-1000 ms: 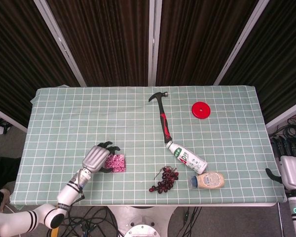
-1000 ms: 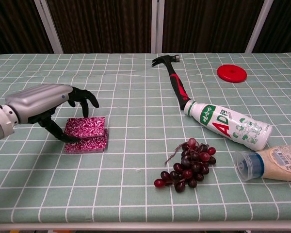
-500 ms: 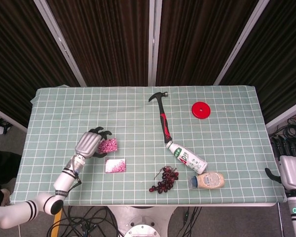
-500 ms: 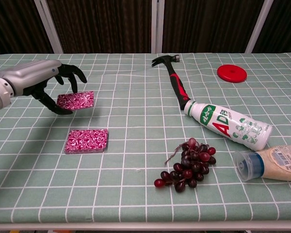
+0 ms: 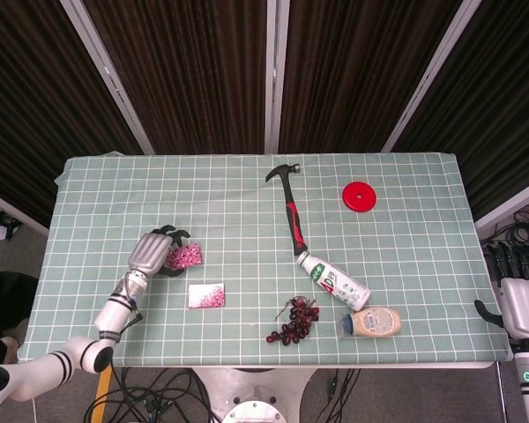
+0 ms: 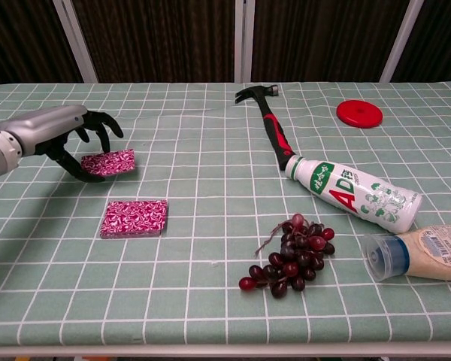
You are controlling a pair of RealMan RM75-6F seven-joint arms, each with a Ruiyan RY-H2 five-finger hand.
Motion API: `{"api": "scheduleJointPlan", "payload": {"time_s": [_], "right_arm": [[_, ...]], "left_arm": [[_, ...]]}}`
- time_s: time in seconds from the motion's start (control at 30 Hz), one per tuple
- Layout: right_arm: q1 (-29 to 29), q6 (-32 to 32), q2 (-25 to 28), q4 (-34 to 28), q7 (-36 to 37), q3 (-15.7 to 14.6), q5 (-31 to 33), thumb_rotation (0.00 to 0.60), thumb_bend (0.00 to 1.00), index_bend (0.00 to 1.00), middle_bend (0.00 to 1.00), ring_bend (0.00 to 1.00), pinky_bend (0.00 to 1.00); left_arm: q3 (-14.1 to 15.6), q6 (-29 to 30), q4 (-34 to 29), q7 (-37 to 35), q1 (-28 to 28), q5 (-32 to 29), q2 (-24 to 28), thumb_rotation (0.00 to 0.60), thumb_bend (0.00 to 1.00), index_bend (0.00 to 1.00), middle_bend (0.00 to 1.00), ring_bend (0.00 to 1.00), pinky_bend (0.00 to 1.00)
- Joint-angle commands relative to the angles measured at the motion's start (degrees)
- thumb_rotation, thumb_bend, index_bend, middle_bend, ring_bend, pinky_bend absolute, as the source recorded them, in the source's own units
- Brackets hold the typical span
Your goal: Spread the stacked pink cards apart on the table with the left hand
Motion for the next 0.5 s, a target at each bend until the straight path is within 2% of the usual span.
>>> {"api": "scheduleJointPlan", "payload": {"time_s": [0.03,0.1,0.17,0.37,0.5], "right_arm": [[0.0,0.1,0.0,0.0,0.0,0.0,-0.1,0.6,0.15,0.0,0.0,0.0,0.0],[0.0,0.1,0.0,-0.1,0.0,0.0,-0.1,0.6,0.15,0.0,0.0,0.0,0.0],[0.0,0.0,0.0,-0.1,-0.1,-0.1,-0.2,0.6,0.15,0.0,0.0,0.0,0.0],[0.0,-0.1,0.0,0.2,0.6,-0.1,-0.2,0.6,0.15,0.0,0.0,0.0,0.0],[0.0,-0.4,-0.2,0.6,1.1,-0.1,0.0,0.6,0.16,0.0,0.0,0.0,0.0]], "left_arm": [[0.5,-0.3,0.2,-0.5,0.0,0.4,0.1,0.6,0.17,0.2,0.3,0.13,0.26],[0.6,-0.8,0.1,-0.3,-0.1,0.4,0.4,0.6,0.13,0.17,0.23,0.1,0.25],[0.6,-1.0,-0.2,0.0,-0.1,0.2,0.6,0.6,0.11,0.17,0.21,0.09,0.24],[0.6,0.5,-3.0,0.4,0.2,1.0,2.1,0.6,0.09,0.16,0.21,0.09,0.24],[1.1,2.2,-9.0,1.9,0.5,2.5,5.3,0.6,0.1,0.16,0.24,0.09,0.24]]}}
